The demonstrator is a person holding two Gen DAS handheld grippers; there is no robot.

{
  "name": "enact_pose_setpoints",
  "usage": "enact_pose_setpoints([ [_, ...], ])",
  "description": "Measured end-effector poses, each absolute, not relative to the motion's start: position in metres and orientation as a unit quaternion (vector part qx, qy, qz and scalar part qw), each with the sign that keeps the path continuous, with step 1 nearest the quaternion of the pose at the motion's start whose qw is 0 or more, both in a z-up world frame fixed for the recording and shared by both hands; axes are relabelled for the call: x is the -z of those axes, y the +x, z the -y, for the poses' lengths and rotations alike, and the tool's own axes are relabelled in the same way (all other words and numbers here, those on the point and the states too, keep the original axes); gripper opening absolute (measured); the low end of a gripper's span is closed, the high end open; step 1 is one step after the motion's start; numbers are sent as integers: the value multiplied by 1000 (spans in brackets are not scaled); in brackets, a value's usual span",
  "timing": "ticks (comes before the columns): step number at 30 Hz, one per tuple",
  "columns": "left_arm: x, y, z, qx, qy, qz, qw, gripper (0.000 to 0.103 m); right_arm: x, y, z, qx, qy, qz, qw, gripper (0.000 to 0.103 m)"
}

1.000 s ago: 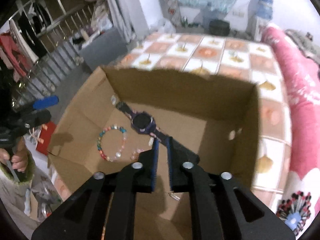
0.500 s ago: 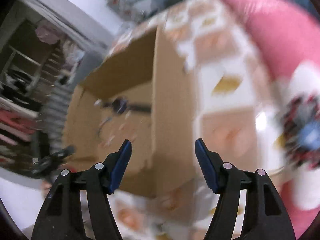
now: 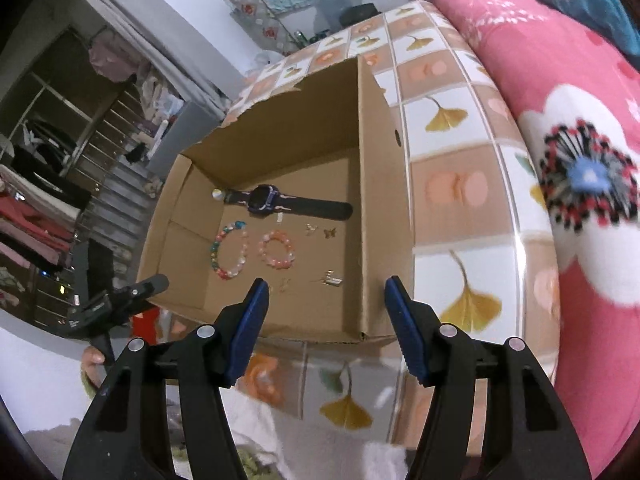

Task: Organize jewelry

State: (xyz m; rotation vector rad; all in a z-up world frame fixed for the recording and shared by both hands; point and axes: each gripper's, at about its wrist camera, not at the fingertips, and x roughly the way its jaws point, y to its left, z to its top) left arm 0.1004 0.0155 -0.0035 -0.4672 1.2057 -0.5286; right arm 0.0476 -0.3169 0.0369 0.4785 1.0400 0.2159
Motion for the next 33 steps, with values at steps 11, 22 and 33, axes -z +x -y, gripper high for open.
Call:
enact_pose_setpoints([
  [11, 5, 84, -29, 244, -213, -542, 776, 97, -33, 24, 311, -99, 247, -474, 839, 59],
  [22, -9, 68, -53, 216, -220, -483, 819, 97, -41, 8, 311, -80, 239, -463, 850, 63],
  [33, -32, 2, -55, 69, -81, -425, 899, 97, -38, -52, 263, -2, 55, -437, 898, 90],
])
